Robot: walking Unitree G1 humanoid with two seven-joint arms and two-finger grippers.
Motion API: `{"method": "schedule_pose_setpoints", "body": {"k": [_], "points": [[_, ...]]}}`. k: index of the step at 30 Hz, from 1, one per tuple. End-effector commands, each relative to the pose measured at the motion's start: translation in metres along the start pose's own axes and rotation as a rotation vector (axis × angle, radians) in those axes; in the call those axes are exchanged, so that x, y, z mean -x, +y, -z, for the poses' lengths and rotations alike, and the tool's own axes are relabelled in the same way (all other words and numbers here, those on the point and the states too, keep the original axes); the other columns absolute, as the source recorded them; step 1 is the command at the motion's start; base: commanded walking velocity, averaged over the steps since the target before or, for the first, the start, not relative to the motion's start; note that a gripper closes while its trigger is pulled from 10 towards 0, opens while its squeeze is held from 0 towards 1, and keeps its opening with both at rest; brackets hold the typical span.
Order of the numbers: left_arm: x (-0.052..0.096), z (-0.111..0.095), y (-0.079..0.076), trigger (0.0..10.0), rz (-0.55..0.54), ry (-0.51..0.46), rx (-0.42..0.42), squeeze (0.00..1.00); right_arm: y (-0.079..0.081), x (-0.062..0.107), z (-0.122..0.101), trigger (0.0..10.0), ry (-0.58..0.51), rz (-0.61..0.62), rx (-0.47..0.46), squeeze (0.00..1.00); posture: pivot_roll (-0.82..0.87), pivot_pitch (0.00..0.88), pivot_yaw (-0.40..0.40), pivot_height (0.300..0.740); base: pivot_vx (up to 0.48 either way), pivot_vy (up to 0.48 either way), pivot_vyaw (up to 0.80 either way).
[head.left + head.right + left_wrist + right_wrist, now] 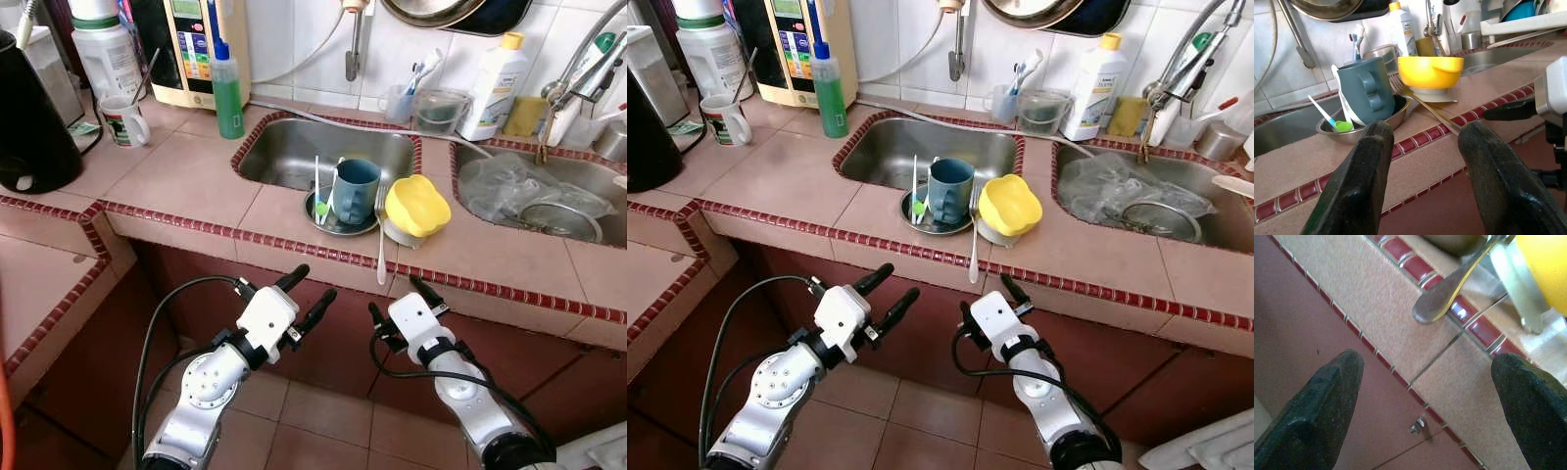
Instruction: Kitchen organization
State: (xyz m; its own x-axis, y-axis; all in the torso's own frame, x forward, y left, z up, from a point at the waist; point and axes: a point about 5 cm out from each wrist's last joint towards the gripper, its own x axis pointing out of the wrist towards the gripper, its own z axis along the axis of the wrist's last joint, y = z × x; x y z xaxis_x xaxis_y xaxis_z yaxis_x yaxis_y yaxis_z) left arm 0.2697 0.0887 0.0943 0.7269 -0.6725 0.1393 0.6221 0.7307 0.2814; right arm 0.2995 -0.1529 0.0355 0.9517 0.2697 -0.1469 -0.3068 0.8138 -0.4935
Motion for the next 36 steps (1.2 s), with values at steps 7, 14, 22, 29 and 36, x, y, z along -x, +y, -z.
{"method": "schedule_pose_setpoints", "body": {"k": [7, 14, 22, 29, 36], "points": [[-0.003, -0.004, 0.003, 10.0, -0.008, -0.005, -0.02, 0.0, -0.009, -0.008, -0.005, 10.0, -0.011, 0.042, 0.048, 0.0, -0.06, 0.008, -0.031, 0.74, 0.0, 0.0, 0.0], [-0.003, -0.004, 0.002, 10.0, -0.006, -0.008, -0.023, 0.0, -0.012, -0.013, -0.009, 10.0, -0.021, 0.087, 0.156, 0.0, -0.06, 0.009, -0.03, 0.74, 0.0, 0.0, 0.0], [-0.003, -0.004, 0.002, 10.0, -0.009, -0.007, -0.025, 0.0, 0.001, -0.01, -0.003, 10.0, -0.01, 0.063, 0.248, 0.0, -0.06, 0.009, -0.037, 0.74, 0.0, 0.0, 0.0], [-0.003, -0.004, 0.001, 10.0, -0.007, -0.008, -0.024, 0.0, 0.008, -0.006, 0.001, 10.0, -0.008, 0.059, 0.32, 0.0, -0.05, 0.005, -0.038, 0.74, 0.0, 0.0, 0.0], [-0.003, -0.004, 0.001, 10.0, -0.008, -0.008, -0.025, 0.0, 0.002, -0.01, -0.003, 10.0, -0.031, 0.105, 0.414, 0.0, -0.05, 0.007, -0.04, 0.74, 0.0, 0.0, 0.0]]}}
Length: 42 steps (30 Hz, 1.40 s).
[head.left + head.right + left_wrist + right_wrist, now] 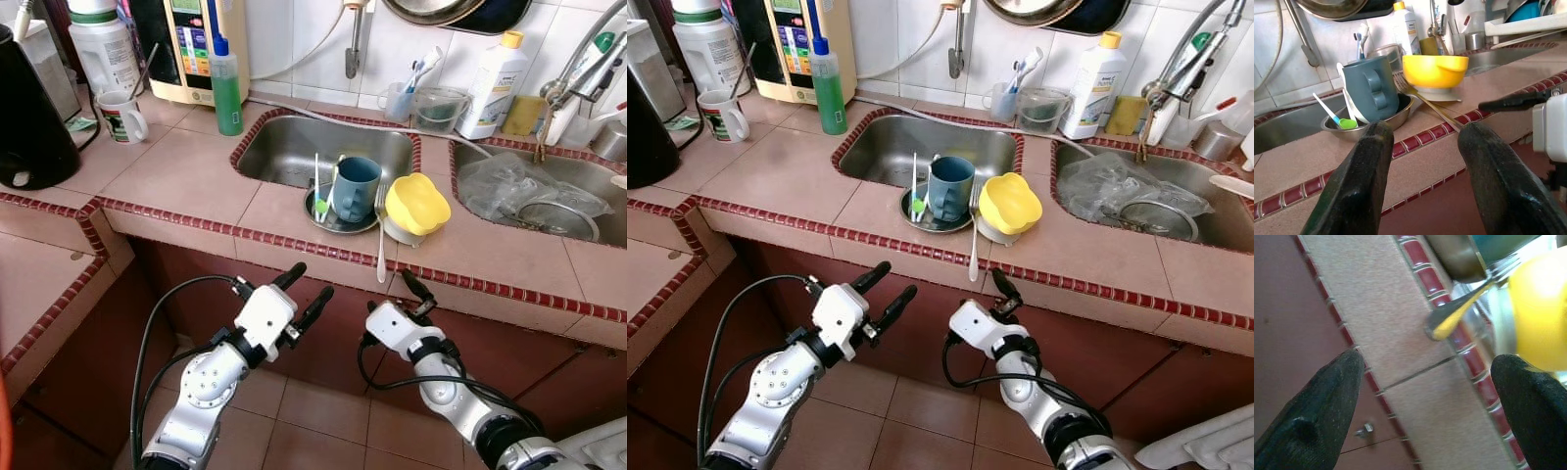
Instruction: Kitchen organization
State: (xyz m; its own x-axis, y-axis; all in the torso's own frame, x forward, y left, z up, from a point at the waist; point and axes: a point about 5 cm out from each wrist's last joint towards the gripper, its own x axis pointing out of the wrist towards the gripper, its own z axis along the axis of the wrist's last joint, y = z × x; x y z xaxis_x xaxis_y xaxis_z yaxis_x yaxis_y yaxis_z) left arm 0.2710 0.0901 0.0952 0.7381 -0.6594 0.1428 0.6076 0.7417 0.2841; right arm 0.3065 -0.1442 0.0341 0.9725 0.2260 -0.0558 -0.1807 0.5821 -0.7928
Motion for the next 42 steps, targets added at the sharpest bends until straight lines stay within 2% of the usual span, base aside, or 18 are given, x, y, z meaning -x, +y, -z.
{"method": "schedule_pose_setpoints", "body": {"k": [1, 7, 15, 42], "points": [[-0.003, -0.004, -0.001, 10.0, 0.009, -0.01, -0.019, 0.0, -0.004, -0.002, 0.002, 10.0, 0.005, 0.015, 0.04, 0.0, -0.05, 0.008, -0.041, 0.74, 0.0, 0.0, 0.0], [-0.002, -0.004, -0.001, 10.0, 0.001, -0.009, -0.018, 0.0, -0.01, -0.007, 0.001, 10.0, 0.0, 0.069, 0.12, 0.0, -0.05, 0.009, -0.047, 0.74, 0.0, 0.0, 0.0], [-0.003, -0.004, -0.001, 10.0, -0.005, -0.01, -0.019, 0.0, -0.014, -0.01, -0.002, 10.0, -0.019, 0.093, 0.174, 0.0, -0.04, 0.002, -0.051, 0.74, 0.0, 0.0, 0.0], [-0.008, -0.007, 0.003, 10.0, -0.027, -0.021, -0.03, 0.0, -0.021, -0.016, -0.007, 10.0, -0.053, 0.142, 0.24, 0.0, -0.03, 0.016, -0.059, 0.74, 0.0, 0.0, 0.0]]}}
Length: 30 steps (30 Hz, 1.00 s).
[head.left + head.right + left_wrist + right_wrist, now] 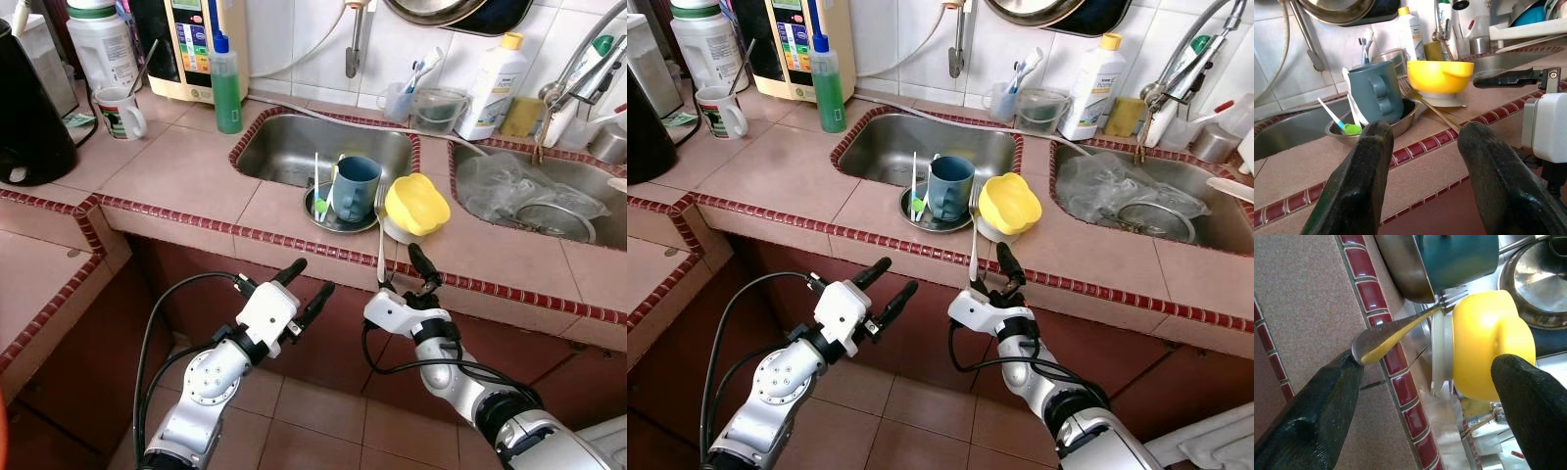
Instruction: Kitchen organization
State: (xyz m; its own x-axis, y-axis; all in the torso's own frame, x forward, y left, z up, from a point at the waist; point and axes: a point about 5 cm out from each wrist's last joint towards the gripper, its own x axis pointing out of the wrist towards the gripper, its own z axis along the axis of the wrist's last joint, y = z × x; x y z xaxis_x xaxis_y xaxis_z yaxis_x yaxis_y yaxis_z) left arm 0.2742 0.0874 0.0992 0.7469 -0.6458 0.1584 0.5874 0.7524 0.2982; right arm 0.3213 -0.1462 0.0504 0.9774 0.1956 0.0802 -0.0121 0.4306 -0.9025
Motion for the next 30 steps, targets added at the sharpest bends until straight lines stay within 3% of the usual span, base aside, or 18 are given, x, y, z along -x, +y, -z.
{"method": "schedule_pose_setpoints", "body": {"k": [1, 17, 30], "points": [[-0.0031, -0.0037, 0.0018, 10.0, -0.009, -0.01, -0.012, 0.0, -0.0044, -0.0037, -0.0001, 10.0, -0.009, 0.011, 0.026, 0.0, -0.03, 0.016, -0.059, 0.74, 0.0, 0.0, 0.0], [0.0006, -0.0035, 0.0009, 10.0, -0.021, -0.006, -0.013, 0.0, 0.0012, -0.0042, -0.0001, 10.0, -0.004, -0.067, 0.065, 0.0, -0.02, 0.031, -0.063, 0.74, 0.0, 0.0, 0.0], [0.0006, -0.005, -0.0008, 10.0, -0.016, -0.011, -0.012, 0.0, -0.0044, -0.0066, 0.0021, 10.0, -0.035, -0.066, 0.124, 0.0, -0.02, 0.021, -0.058, 0.74, 0.0, 0.0, 0.0]]}}
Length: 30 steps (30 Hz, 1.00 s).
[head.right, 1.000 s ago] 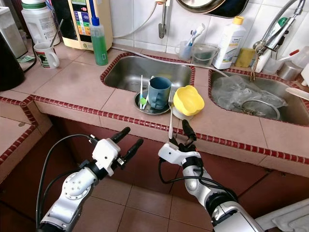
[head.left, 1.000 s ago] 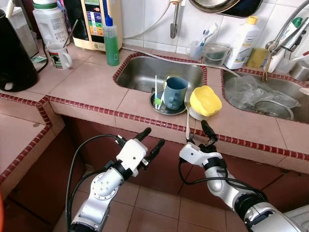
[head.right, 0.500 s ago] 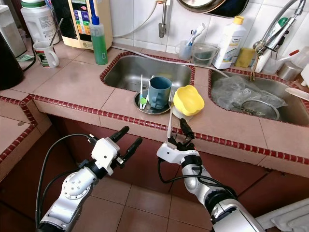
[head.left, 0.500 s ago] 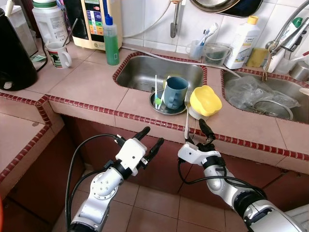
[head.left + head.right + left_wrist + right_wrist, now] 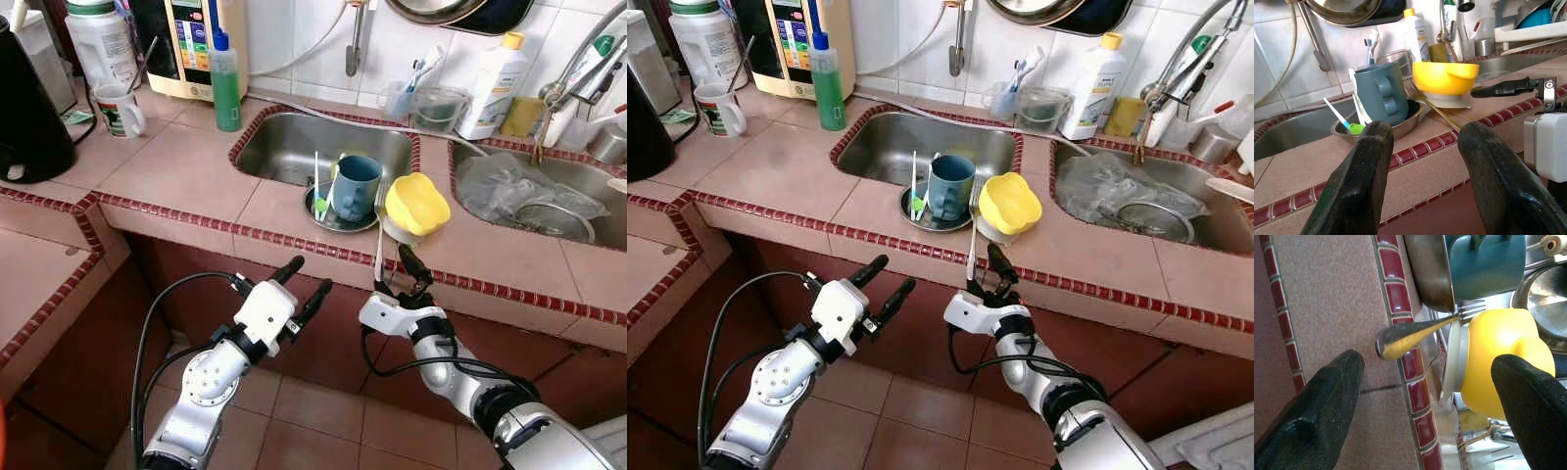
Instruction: Kitchen organization
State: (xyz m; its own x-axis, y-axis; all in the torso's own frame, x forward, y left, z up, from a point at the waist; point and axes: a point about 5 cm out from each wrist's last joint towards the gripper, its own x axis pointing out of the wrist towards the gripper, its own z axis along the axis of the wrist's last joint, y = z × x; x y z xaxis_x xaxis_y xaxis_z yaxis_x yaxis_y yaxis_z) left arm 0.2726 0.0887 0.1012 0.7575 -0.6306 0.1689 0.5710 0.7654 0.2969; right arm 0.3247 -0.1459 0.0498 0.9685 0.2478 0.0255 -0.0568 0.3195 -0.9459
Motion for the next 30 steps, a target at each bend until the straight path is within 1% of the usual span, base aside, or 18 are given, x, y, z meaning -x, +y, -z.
{"method": "schedule_pose_setpoints", "body": {"k": [1, 22, 23, 24, 25, 26, 27, 30], "points": [[-0.0011, -0.003, -0.0013, 10.0, 0.004, -0.007, -0.011, 0.0, -0.0059, -0.0032, 0.0022, 10.0, -0.007, 0.006, 0.021, 0.0, -0.02, 0.021, -0.058, 0.74, 0.0, 0.0, 0.0], [0.0012, -0.0036, -0.0024, 10.0, 0.001, -0.005, -0.014, 0.0, -0.0144, -0.0099, -0.0028, 10.0, -0.065, 0.017, 0.044, 0.0, -0.01, 0.019, -0.062, 0.74, 0.0, 0.0, 0.0], [0.0014, -0.0036, -0.0023, 10.0, 0.001, -0.005, -0.013, 0.0, -0.0149, -0.0102, -0.0032, 6.8, -0.07, 0.024, 0.053, 0.0, -0.01, 0.018, -0.063, 0.74, 0.0, 0.0, 0.0], [0.0015, -0.0035, -0.0025, 10.0, 0.002, -0.005, -0.013, 0.0, -0.0149, -0.0102, -0.0032, 4.2, -0.072, 0.027, 0.056, 0.0, -0.01, 0.017, -0.062, 0.74, 0.0, 0.0, 0.0], [0.0014, -0.0035, -0.0026, 10.0, 0.002, -0.005, -0.013, 0.0, -0.015, -0.0102, -0.0032, 4.2, -0.072, 0.027, 0.056, 0.0, -0.01, 0.016, -0.063, 0.74, 0.0, 0.0, 0.0], [0.0012, -0.0035, -0.0027, 10.0, 0.002, -0.005, -0.013, 0.0, -0.0151, -0.0102, -0.003, 0.9, -0.071, 0.027, 0.055, 0.0, -0.01, 0.016, -0.063, 0.74, 0.0, 0.0, 0.0], [0.0009, -0.0036, -0.0026, 10.0, 0.002, -0.005, -0.012, 0.0, -0.0154, -0.0103, -0.003, 0.0, -0.071, 0.028, 0.055, 0.0, -0.01, 0.016, -0.063, 0.74, 0.0, 0.0, 0.0], [0.0012, -0.0033, -0.0031, 10.0, 0.003, -0.005, -0.011, 0.0, -0.0156, -0.0103, -0.003, 0.0, -0.074, 0.031, 0.057, 0.0, -0.01, 0.01, -0.063, 0.74, 0.0, 0.0, 0.0]]}}
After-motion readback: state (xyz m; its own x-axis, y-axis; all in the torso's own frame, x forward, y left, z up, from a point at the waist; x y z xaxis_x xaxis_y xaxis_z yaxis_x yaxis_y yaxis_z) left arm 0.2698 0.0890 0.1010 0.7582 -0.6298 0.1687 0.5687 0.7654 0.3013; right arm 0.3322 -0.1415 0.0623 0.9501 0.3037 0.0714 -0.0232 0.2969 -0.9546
